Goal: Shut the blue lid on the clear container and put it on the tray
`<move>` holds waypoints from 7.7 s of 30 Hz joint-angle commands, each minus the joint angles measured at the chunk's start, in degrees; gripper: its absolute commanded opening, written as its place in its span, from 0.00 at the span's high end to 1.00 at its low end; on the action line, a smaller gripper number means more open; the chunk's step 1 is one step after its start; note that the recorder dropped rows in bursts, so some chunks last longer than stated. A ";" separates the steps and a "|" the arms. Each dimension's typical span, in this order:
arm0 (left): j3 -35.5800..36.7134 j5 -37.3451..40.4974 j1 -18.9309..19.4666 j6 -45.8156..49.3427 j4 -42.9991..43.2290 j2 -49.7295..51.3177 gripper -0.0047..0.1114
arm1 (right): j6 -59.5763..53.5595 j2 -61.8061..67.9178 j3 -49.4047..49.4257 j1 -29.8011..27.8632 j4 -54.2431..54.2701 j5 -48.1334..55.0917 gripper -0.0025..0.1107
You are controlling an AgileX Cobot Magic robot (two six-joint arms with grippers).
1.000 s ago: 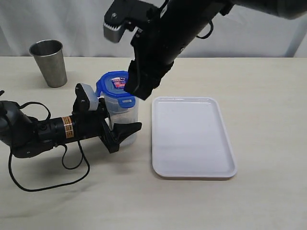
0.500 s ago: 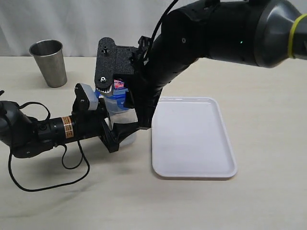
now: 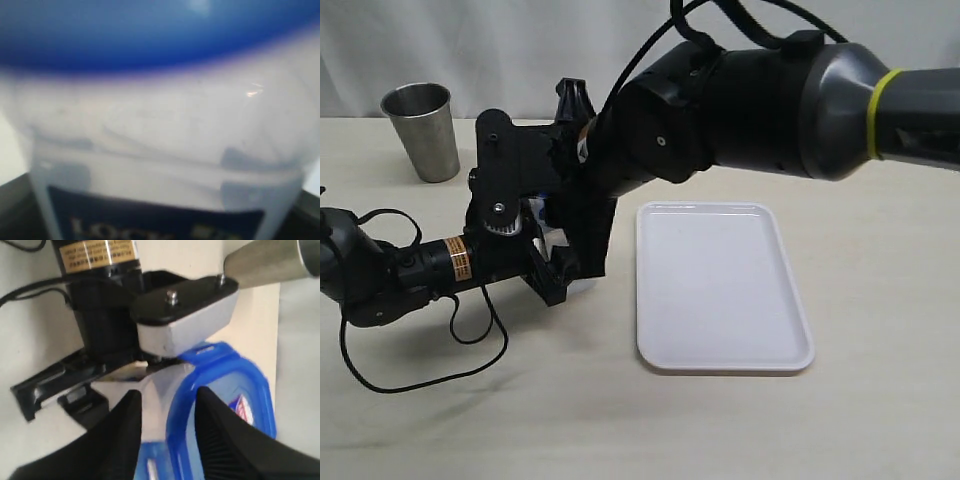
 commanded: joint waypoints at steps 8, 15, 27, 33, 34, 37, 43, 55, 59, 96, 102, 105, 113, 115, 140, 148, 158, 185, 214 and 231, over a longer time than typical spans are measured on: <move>0.00 -2.01 -0.62 0.67 3.67 -0.03 0.96 | 3.72 2.94 1.83 -0.48 1.19 5.70 0.69; 0.00 -2.01 -0.62 0.67 3.45 -0.03 0.96 | 7.18 -2.41 1.72 -0.58 2.62 5.99 0.54; 0.00 -2.01 -0.62 0.67 2.15 -0.03 0.96 | 7.11 -8.22 1.64 -0.58 6.96 7.43 0.50; 0.00 -2.01 -0.62 0.67 1.93 -0.03 0.96 | 7.11 -12.17 1.64 -0.58 6.96 6.60 0.50; 0.00 -2.01 -0.62 0.67 1.72 -0.03 0.96 | 6.76 -13.08 1.64 -0.58 6.96 6.51 0.50; 0.00 -2.01 -0.62 0.67 1.22 -0.03 0.96 | 4.74 -14.63 1.64 -0.58 5.46 7.36 0.50; 0.00 -2.01 -0.62 0.67 1.22 -0.03 0.96 | 5.28 -12.44 1.74 -0.58 -2.15 12.60 0.60; 0.00 -2.01 -0.62 0.67 2.08 -0.03 0.96 | 7.52 -6.06 1.74 -0.58 -9.45 9.65 0.60; 0.00 -2.01 -0.62 0.67 2.08 -0.03 0.96 | 7.52 -6.06 1.74 -0.47 -9.45 8.13 0.61; 0.00 -2.01 -0.62 0.67 3.96 -0.03 0.96 | 10.78 6.10 1.74 -0.47 -9.45 6.48 0.71; 0.00 -2.01 -0.62 0.56 3.94 -0.03 0.96 | 12.48 6.60 1.74 -0.47 -9.84 5.59 0.81; 0.00 -2.01 -0.62 0.57 3.60 -0.03 0.96 | 12.36 6.35 1.74 -0.47 -9.84 6.39 0.80; 0.00 -2.01 0.42 2.50 0.51 -0.03 0.96 | 15.34 1.09 1.74 -0.99 -9.10 8.75 0.66; 0.00 -2.01 0.69 2.50 0.51 -0.03 0.96 | 15.97 -0.80 1.74 -1.47 -8.57 8.75 0.65; 0.00 -2.01 1.29 3.96 5.59 -1.71 0.96 | 21.83 -10.00 1.63 -8.62 26.86 -2.47 0.94; 0.00 3.49 1.29 0.56 12.81 -8.02 0.96 | 29.02 -7.72 1.63 -8.62 23.02 4.45 0.94; 0.00 4.66 1.29 0.56 13.27 -8.06 0.96 | 38.83 -3.93 1.63 -12.41 14.55 8.65 0.94; 0.00 11.99 1.29 0.93 12.90 -8.15 0.96 | 37.15 -9.36 -11.83 -15.69 37.14 22.75 0.56; 0.00 11.79 1.29 0.93 12.92 -8.15 0.96 | 51.81 1.90 -17.02 -8.53 15.58 23.43 0.60; 0.00 10.21 1.29 0.93 13.04 -8.15 0.96 | 50.41 7.48 -17.02 -2.15 6.18 25.55 0.73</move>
